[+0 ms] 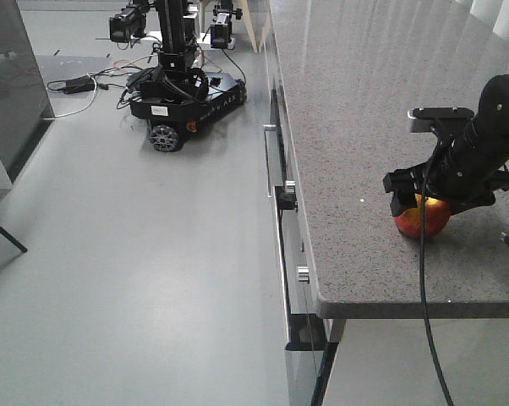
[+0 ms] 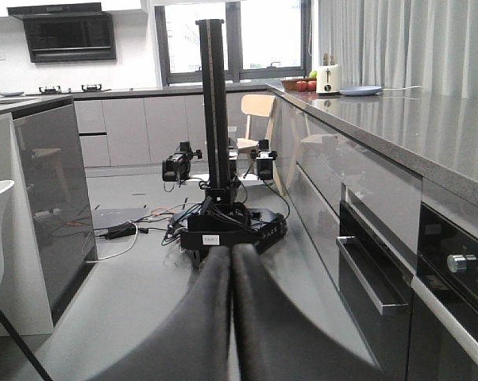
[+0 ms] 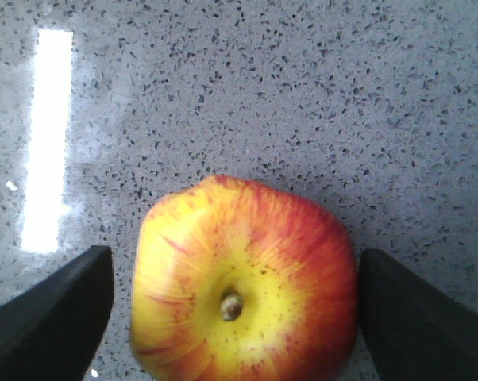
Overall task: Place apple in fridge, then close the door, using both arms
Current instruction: 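Lower the right gripper and close it around the apple, then lift the apple off the countertop with the right gripper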
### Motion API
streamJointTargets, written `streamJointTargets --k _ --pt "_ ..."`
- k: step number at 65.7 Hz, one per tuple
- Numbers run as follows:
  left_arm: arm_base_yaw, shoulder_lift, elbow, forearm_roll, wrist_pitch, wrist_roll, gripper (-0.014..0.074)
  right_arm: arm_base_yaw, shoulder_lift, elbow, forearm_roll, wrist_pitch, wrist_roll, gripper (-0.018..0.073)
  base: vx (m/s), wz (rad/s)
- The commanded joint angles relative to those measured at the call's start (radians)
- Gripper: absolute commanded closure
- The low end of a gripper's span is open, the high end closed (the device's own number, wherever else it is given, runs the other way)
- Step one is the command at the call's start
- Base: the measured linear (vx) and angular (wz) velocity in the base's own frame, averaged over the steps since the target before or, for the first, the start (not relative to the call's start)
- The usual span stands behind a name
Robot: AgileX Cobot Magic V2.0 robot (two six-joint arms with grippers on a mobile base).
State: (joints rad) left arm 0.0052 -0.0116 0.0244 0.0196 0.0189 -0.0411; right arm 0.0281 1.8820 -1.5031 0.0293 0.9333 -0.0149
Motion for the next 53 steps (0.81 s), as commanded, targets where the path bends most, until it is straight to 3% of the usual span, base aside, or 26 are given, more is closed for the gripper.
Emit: streamJointTargets --k 1,24,44,53 --pt "-0.005 -0.016 0.028 -0.001 -0.070 -0.009 0.0602 -0.008 -0.049 -0.031 -0.004 -0.024 -0.004 -0.0004 0.00 0.00" --pt "-0.005 -0.016 0.028 -0.001 -0.070 -0.009 0.0602 -0.008 -0.023 -0.031 -0.004 -0.020 -0.006 0.0031 0.00 0.00" --pt "-0.005 -0.016 0.028 -0.001 -0.070 -0.009 0.0602 -0.005 -0.070 -0.031 0.014 -0.006 0.003 0.0267 0.00 0.00" --pt "-0.005 -0.016 0.028 -0.001 -0.070 -0.009 0.0602 -0.005 -0.147 -0.026 0.031 0.013 0.053 0.0350 0.00 0.00"
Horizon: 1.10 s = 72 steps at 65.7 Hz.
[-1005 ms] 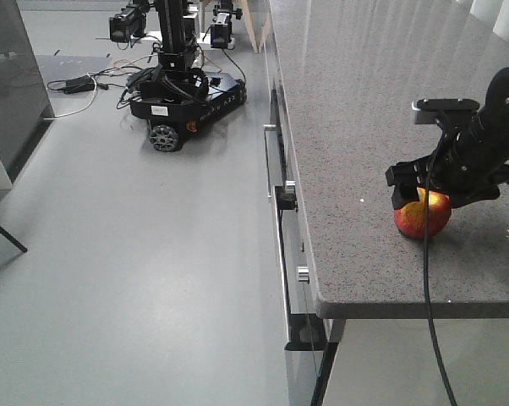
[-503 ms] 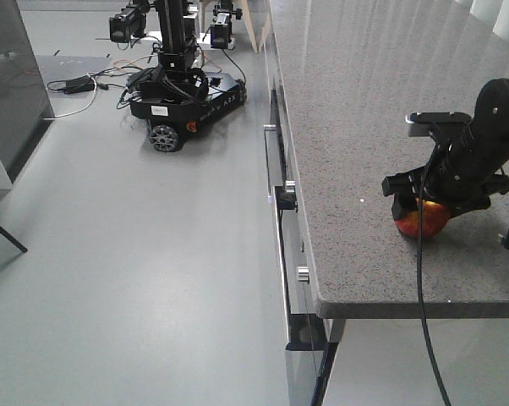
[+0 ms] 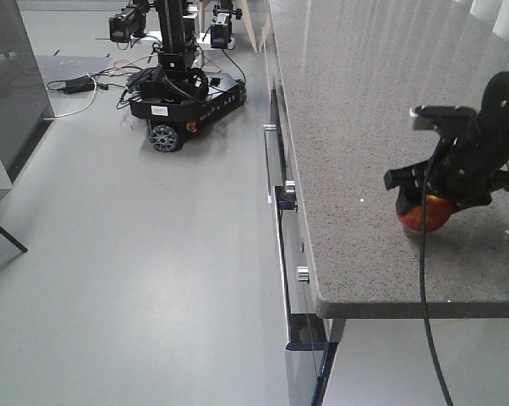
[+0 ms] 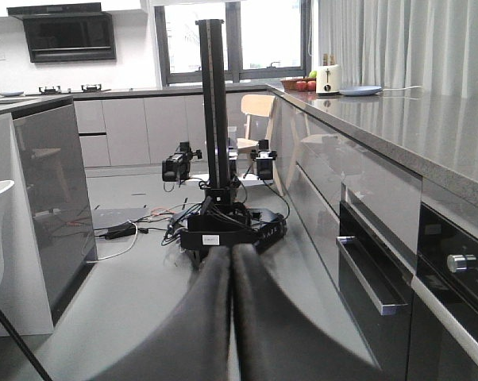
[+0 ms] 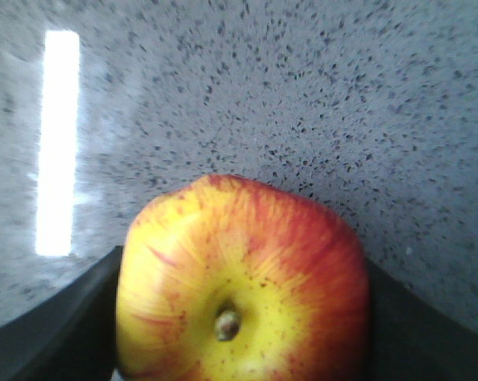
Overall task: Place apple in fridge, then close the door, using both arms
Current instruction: 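Lift the apple off the countertop with the right gripper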
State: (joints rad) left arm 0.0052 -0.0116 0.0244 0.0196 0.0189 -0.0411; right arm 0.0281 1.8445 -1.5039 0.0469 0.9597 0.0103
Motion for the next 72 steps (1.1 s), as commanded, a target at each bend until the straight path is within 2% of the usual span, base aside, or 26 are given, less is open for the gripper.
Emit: streamJointTargets --k 1,8,26,44,58,72 --pt "-0.005 -0.016 0.028 -0.001 -0.070 -0.009 0.0602 -0.005 -0.120 -0.023 0.015 -0.010 0.029 0.0357 0.00 0.00" --pt "-0.005 -0.016 0.028 -0.001 -0.070 -0.009 0.0602 0.030 -0.219 0.039 0.007 -0.005 -0.004 0.0398 0.00 0.00" --pt "-0.005 -0.016 0.028 -0.001 -0.070 -0.009 0.0602 0.196 -0.563 0.337 0.006 -0.174 -0.037 0.0427 0.00 0.00" --pt "-0.005 -0.016 0.028 -0.001 -0.070 -0.009 0.0602 0.327 -0.866 0.553 0.009 -0.179 -0.060 0.0426 0.00 0.00" --pt "-0.005 -0.016 0.028 -0.001 -0.070 -0.009 0.0602 0.350 -1.058 0.696 0.017 -0.155 -0.062 0.0426 0.00 0.00" --pt "-0.005 -0.016 0.028 -0.001 -0.070 -0.009 0.0602 0.350 -1.201 0.731 0.015 -0.096 -0.062 0.0426 0.00 0.00"
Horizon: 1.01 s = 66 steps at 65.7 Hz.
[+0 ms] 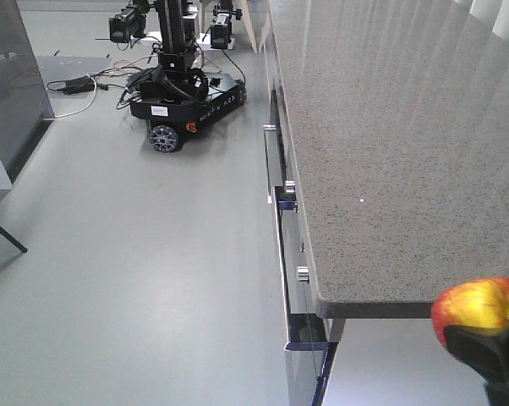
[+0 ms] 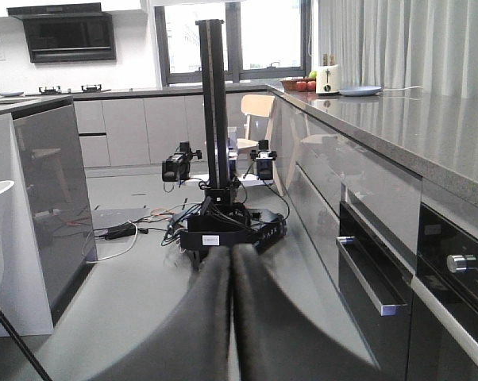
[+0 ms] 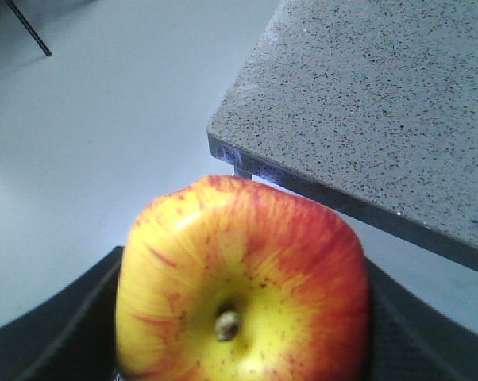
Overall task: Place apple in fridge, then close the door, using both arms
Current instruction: 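Lift the apple off the countertop with the right gripper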
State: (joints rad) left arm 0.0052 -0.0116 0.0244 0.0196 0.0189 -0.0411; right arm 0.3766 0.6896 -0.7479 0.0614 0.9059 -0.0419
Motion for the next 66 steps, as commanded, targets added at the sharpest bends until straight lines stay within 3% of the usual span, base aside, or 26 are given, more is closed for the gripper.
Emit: streamJointTargets --k 1,66 --pt "-0.005 -0.016 0.028 -0.001 -0.070 -0.009 0.0602 0.001 -0.053 -0.025 0.000 -0.042 -0.010 0.0426 0.00 0.00" --pt "-0.005 -0.016 0.028 -0.001 -0.070 -0.009 0.0602 0.001 -0.116 -0.025 -0.001 -0.042 -0.010 0.0426 0.00 0.00"
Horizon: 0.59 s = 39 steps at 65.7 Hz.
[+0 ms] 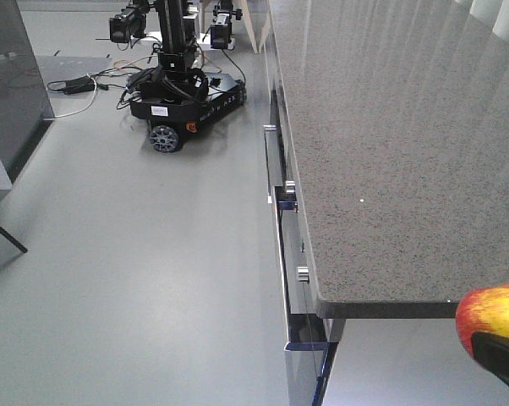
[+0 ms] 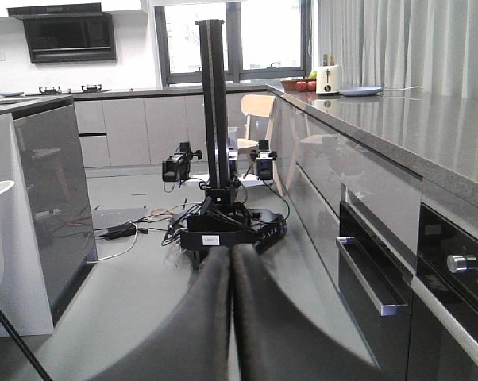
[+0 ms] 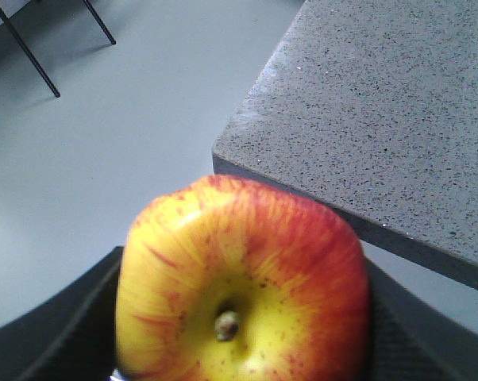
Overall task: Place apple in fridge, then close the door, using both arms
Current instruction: 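Lift the apple off the countertop with the right gripper, then drive the base away from the counter toward the open fridge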
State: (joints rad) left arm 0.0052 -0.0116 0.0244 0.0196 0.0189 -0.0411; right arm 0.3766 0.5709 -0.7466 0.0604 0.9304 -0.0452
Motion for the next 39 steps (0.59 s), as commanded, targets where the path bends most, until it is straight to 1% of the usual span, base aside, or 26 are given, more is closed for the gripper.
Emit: streamJointTargets --k 1,39 --pt "-0.005 -0.016 0.028 -0.001 -0.070 -0.009 0.0602 0.001 0.003 -0.026 0.000 -0.067 -0.007 0.0426 0.00 0.00" --pt "-0.005 -0.016 0.028 -0.001 -0.070 -0.009 0.0602 0.001 0.003 -0.026 -0.002 -0.067 -0.007 0.0426 0.00 0.02"
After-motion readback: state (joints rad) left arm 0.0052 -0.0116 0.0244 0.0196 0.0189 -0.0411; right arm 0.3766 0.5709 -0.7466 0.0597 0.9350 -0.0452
